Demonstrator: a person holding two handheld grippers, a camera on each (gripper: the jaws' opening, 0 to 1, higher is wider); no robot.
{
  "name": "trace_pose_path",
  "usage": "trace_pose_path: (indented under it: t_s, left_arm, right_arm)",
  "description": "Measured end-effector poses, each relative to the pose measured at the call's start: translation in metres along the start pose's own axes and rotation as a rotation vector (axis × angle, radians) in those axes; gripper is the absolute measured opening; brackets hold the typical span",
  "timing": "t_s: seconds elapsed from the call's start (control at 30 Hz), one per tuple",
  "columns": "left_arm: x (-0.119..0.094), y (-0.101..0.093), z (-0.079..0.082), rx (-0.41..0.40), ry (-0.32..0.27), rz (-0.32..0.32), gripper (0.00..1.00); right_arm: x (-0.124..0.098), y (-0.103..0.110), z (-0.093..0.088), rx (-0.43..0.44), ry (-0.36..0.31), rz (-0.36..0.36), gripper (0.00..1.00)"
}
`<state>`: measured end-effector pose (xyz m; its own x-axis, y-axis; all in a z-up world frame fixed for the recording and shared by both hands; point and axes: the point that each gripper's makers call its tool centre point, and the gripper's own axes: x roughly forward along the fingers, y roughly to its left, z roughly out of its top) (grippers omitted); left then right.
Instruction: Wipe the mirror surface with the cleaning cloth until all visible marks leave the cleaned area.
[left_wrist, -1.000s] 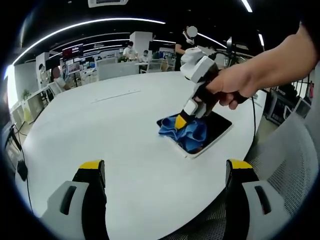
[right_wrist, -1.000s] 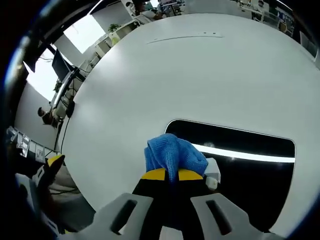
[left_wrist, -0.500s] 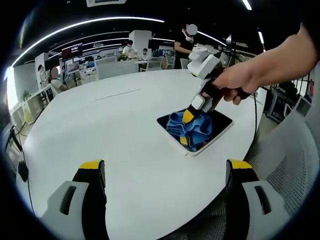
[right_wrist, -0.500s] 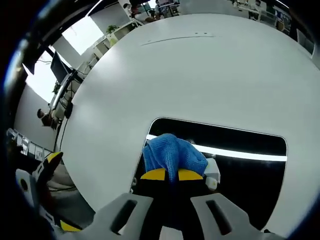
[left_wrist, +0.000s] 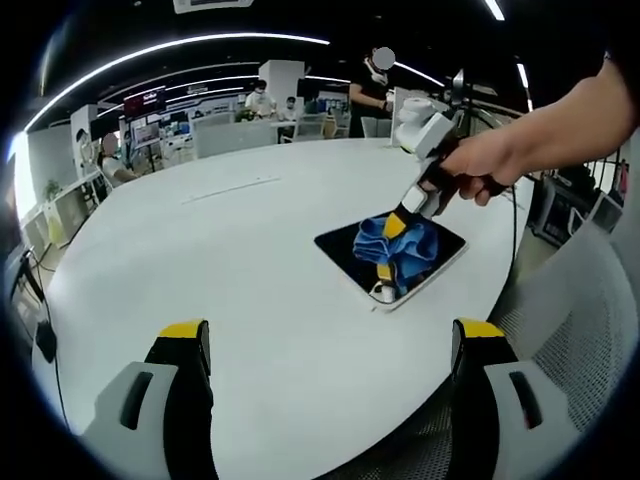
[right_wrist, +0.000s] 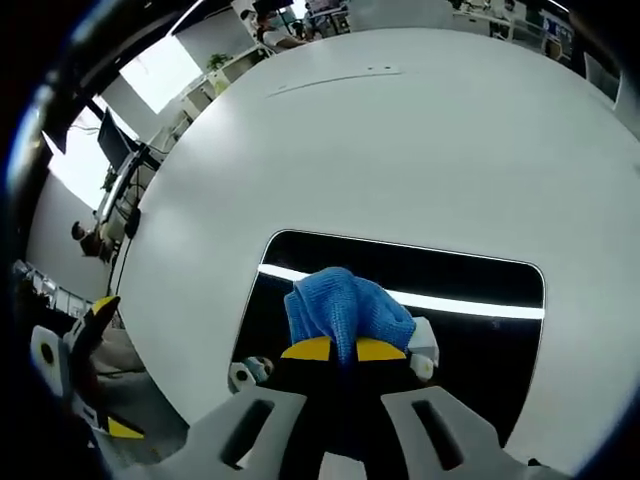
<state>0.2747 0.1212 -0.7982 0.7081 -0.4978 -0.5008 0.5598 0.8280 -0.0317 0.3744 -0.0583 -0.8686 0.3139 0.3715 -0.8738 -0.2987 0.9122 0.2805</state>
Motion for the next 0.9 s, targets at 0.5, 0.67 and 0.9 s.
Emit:
trace_pose_path:
  t_s: [0.5,0.67,0.9]
  left_arm:
    - [0.000,0.000,0.000,-0.006,0.005,0.003,0.99]
    - [0.001,-0.001,-0.003,-0.007,0.018,0.001,0.99]
    - [0.001,-0.001,-0.002,-0.014,0.009,-0.001,0.99]
  right_arm:
    - [-0.014,-0.037,-0.007,0.009,-0.005,-0.014,0.00]
    - [-0.019,-0.050,-0.008,0.026,-0.008,-0.012,0.00]
    - [-0.026,-0.066,-0.012,0.055,-0.013,-0.019,0.00]
